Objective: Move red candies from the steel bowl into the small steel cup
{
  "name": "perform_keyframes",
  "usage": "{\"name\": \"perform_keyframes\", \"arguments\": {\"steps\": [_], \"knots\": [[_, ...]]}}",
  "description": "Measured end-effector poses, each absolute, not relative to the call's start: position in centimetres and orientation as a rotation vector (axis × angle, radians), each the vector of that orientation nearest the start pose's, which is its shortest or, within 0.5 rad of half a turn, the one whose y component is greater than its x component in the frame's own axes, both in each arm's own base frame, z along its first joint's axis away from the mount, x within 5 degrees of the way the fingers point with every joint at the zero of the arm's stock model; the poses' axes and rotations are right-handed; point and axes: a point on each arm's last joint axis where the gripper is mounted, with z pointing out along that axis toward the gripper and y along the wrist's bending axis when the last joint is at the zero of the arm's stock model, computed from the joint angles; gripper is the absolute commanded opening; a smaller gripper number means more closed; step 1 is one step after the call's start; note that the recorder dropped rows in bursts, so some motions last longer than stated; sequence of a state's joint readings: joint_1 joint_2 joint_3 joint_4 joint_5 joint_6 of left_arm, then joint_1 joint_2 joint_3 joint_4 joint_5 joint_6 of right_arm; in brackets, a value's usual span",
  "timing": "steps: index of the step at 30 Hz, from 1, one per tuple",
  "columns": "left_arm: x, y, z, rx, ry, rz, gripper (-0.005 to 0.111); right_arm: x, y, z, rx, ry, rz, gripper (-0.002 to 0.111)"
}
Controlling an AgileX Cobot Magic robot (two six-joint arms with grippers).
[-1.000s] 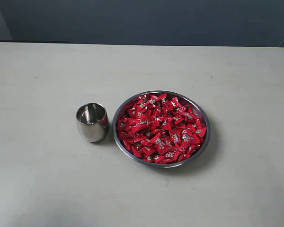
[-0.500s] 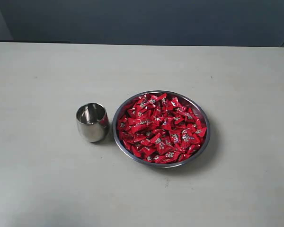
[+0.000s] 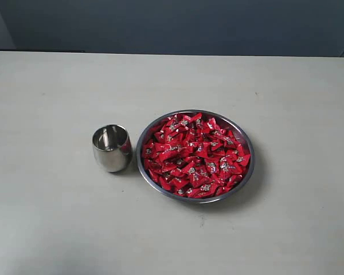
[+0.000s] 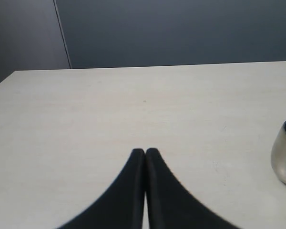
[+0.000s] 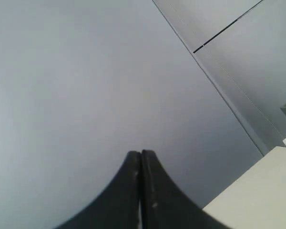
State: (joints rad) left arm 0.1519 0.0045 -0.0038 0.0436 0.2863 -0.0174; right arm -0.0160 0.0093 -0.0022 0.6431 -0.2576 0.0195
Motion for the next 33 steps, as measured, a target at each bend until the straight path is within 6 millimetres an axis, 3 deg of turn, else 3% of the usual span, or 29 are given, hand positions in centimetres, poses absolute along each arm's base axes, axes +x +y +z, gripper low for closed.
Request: {"name": "perform_keyframes", "arguments": {"steps": [5, 9, 14, 18, 23, 26, 29, 30, 31, 33], "knots": [[5.4, 0.9, 18.8, -0.122, 1.768, 0.138, 0.000, 5.1, -1.7, 23.5, 0.623, 1.107, 0.524, -0.001], [5.4, 0.9, 18.8, -0.122, 1.768, 0.138, 0.000, 5.1, -1.3, 23.8, 0.564, 1.148, 0.511, -0.001], [5.4, 0.9, 18.8, -0.122, 1.768, 0.138, 0.000, 5.0, -0.6, 27.4, 0.396, 1.205, 0.419, -0.001], [5.4, 0.9, 18.8, -0.122, 1.768, 0.138, 0.000, 6.5, -0.3, 30.1, 0.321, 1.308, 0.340, -0.001], [5.4, 0.9, 18.8, -0.122, 1.768, 0.138, 0.000, 10.5, 0.3, 33.4, 0.196, 1.476, 0.255, -0.001], [5.4, 0.9, 18.8, -0.122, 1.768, 0.138, 0.000, 15.8, 3.2, 35.8, -0.037, 1.605, 0.275, -0.001], [5.4, 0.9, 18.8, -0.122, 1.768, 0.138, 0.000, 20.2, 6.9, 35.7, -0.234, 1.736, 0.283, -0.001], [5.4, 0.9, 18.8, -0.122, 1.768, 0.138, 0.000, 22.5, 9.1, 34.8, -0.344, 1.850, 0.263, -0.001], [5.4, 0.9, 18.8, -0.122, 1.768, 0.138, 0.000, 23.2, 10.0, 34.6, -0.390, 1.891, 0.256, -0.001], [5.4, 0.9, 18.8, -0.122, 1.768, 0.138, 0.000, 25.9, 12.7, 32.5, -0.576, 2.074, 0.229, -0.001]]}}
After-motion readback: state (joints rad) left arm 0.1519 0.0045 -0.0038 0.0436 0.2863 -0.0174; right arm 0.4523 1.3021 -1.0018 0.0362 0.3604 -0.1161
